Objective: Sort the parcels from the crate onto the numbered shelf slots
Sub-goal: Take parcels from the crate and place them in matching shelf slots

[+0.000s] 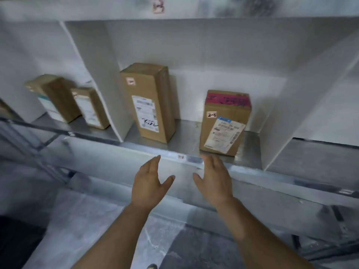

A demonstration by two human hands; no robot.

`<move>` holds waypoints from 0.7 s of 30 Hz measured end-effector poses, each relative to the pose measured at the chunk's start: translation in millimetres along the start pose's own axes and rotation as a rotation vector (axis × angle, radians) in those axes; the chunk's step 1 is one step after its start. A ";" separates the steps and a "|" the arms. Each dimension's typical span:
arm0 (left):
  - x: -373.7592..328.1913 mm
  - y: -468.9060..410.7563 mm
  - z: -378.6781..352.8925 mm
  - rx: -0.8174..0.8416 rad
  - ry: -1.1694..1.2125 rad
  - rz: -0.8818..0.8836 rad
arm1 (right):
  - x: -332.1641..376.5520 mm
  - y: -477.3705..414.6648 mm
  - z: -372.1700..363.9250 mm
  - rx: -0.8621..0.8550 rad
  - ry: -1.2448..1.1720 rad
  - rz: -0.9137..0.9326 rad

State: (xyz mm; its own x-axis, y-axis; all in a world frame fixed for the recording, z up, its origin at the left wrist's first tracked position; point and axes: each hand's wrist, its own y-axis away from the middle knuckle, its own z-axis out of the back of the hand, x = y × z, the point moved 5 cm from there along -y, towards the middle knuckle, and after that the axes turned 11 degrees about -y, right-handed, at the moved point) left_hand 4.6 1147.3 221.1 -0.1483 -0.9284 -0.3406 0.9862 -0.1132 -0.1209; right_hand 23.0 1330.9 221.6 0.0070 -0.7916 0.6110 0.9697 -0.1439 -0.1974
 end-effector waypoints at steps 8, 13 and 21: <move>91.0 40.1 43.2 -0.134 -0.162 0.222 | 82.7 -10.6 -58.3 0.170 -0.040 0.240; 157.0 64.7 71.3 -0.193 -0.187 0.370 | 157.0 -11.9 -95.1 0.290 0.006 0.414; 294.4 119.1 146.7 -0.299 -0.259 0.600 | 306.7 5.2 -174.4 0.435 0.093 0.638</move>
State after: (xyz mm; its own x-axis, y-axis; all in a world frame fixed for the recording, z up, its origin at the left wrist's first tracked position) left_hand 89.2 808.5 243.2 0.4723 -0.8583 -0.2005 0.8241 0.5107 -0.2451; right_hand -12.4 983.9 274.2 0.5938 -0.6924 0.4098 0.7939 0.5869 -0.1587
